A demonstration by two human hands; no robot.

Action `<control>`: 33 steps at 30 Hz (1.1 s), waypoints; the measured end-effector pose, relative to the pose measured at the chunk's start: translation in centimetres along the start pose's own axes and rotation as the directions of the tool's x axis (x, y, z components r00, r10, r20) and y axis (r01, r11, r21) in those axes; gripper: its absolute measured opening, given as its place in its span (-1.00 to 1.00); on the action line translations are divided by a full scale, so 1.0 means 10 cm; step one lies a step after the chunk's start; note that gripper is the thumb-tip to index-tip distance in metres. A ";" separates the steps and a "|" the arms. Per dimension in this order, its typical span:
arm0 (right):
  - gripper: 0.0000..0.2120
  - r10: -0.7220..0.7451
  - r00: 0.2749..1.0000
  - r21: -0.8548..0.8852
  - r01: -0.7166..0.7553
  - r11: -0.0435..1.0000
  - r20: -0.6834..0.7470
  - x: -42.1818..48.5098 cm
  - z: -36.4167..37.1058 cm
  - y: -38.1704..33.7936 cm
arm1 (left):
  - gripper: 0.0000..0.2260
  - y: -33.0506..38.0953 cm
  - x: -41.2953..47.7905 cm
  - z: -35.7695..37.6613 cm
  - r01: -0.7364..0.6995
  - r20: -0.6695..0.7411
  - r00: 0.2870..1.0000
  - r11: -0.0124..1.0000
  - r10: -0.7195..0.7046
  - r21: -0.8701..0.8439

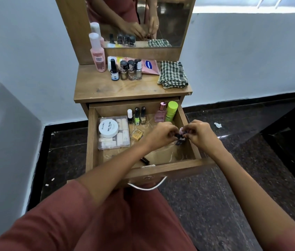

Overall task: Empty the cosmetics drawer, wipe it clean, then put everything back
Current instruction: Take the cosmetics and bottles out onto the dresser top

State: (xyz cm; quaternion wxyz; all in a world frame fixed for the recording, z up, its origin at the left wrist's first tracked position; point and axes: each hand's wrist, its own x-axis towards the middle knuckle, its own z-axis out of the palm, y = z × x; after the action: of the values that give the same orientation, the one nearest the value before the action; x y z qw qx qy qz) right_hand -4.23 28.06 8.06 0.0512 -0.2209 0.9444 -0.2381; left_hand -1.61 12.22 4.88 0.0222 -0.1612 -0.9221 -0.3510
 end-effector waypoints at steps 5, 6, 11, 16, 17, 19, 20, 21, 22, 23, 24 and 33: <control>-0.81 -0.036 0.998 0.005 0.036 0.999 -0.045 0.15 -0.20 -0.17 | -0.84 0.03 0.01 -0.38 0.099 -0.172 0.977 0.978 -0.130 -0.181; -0.80 -0.045 0.997 0.005 0.045 0.999 -0.057 0.20 -0.24 -0.22 | -0.85 0.03 0.03 -0.47 0.124 -0.212 0.963 0.972 -0.167 -0.202; -0.80 -0.095 0.981 0.039 0.103 0.994 -0.169 0.51 -0.40 -0.44 | -0.87 0.00 0.23 -0.87 0.167 -0.354 0.906 0.964 -0.233 -0.208; -0.79 -0.137 0.953 0.062 0.160 0.985 -0.270 0.95 -0.50 -0.66 | -0.79 -0.11 0.55 -1.17 0.214 -0.384 0.896 0.974 -0.224 -0.069; -0.78 -0.140 0.948 0.068 0.165 0.984 -0.285 1.05 -0.51 -0.70 | -0.81 -0.13 0.61 -1.23 0.231 -0.376 0.897 0.972 -0.231 -0.047; -0.78 -0.137 0.939 0.072 0.168 0.983 -0.314 1.25 -0.53 -0.76 | -0.81 -0.15 0.75 -1.34 0.253 -0.358 0.905 0.967 -0.232 0.014; -0.78 -0.133 0.937 0.073 0.165 0.984 -0.324 1.35 -0.53 -0.78 | -0.81 -0.17 0.81 -1.39 0.262 -0.354 0.907 0.964 -0.229 0.047; -0.78 -0.129 0.935 0.077 0.163 0.984 -0.330 1.44 -0.53 -0.81 | -0.81 -0.18 0.87 -1.43 0.271 -0.351 0.908 0.960 -0.228 0.075; -0.78 -0.129 0.935 0.085 0.166 0.983 -0.331 1.51 -0.53 -0.83 | -0.81 -0.19 0.91 -1.46 0.277 -0.348 0.909 0.955 -0.227 0.101; -0.79 -0.134 0.935 0.092 0.173 0.981 -0.329 1.57 -0.53 -0.86 | -0.81 -0.21 0.96 -1.49 0.285 -0.344 0.911 0.951 -0.229 0.123; -0.79 -0.146 0.934 0.093 0.185 0.978 -0.325 1.63 -0.52 -0.88 | -0.81 -0.22 1.00 -1.52 0.293 -0.341 0.911 0.945 -0.230 0.145; -0.80 -0.186 0.936 0.073 0.217 0.973 -0.300 1.94 -0.34 -0.92 | -0.81 -0.45 1.18 -1.57 0.382 -0.353 0.899 0.860 -0.260 0.339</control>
State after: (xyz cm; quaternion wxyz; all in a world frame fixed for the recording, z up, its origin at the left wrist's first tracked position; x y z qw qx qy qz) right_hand -18.73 13.69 15.58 -0.1016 -0.2761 0.9001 -0.3212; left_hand -15.38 2.09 15.69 0.1323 0.0588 -0.9740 -0.1740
